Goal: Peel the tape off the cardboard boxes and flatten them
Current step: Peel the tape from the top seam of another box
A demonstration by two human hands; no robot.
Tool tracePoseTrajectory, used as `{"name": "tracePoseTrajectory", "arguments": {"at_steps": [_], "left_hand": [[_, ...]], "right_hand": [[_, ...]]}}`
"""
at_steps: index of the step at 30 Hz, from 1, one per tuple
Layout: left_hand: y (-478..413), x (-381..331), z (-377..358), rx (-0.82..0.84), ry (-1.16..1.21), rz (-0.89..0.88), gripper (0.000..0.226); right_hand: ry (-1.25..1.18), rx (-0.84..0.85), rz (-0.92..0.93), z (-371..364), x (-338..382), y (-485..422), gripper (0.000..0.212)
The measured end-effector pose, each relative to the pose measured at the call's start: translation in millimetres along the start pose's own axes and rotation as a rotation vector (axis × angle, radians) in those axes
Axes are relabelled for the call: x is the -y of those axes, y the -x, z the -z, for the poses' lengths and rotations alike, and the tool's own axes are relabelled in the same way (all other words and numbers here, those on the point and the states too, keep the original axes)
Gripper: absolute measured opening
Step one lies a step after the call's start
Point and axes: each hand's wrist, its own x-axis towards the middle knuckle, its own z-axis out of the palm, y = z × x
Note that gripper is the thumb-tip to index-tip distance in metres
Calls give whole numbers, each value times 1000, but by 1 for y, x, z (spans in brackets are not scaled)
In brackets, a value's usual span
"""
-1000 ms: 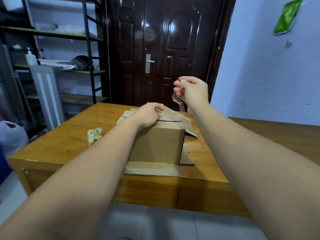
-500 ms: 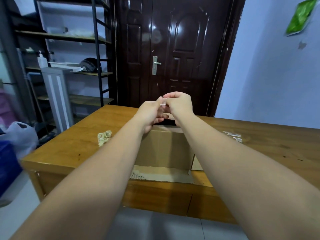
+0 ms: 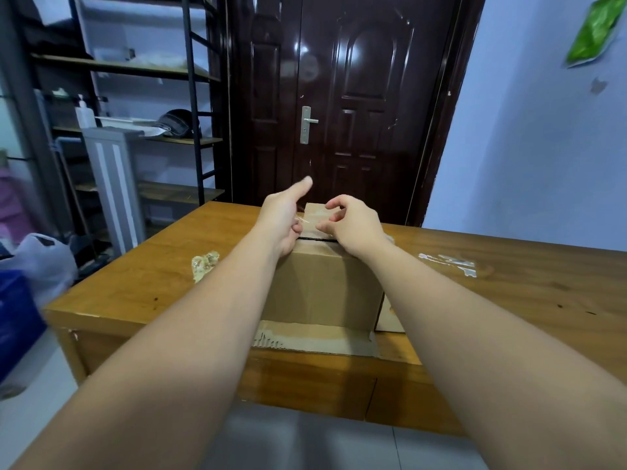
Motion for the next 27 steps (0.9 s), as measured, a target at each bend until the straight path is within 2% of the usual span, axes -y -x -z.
{"name": "tracePoseTrajectory", "arguments": {"at_steps": [1,4,6,9,12,17,22,25,27], "left_hand": [[1,1,1,-9,14,-24,36],[-6,4,6,-90,60,-89,59],[-9,4,7,-149,69,-69,62],[-14,7,5,-177,165,-45,47],[-13,4,1,-210,219,-51,14],[-16,6,-3,-158,-21,-111,21],[-13,13,-7,-20,-211,-177,31],[-13,13,-3,40,-269,-145,11],[-14,13,-2,36,-294,-126,16]], "right_hand": [[-26,38,-15,1,-1,-1,25],[-111,170,5,3,-2,-1,19],[-74,165,29,2,1,2,19],[184,157,110,-3,5,5,24],[304,172,153,-7,7,6,26],[298,180,134,-6,7,8,17],[286,177,162,-5,7,9,22],[170,170,130,-4,5,8,26],[90,133,87,-3,3,6,24]]}}
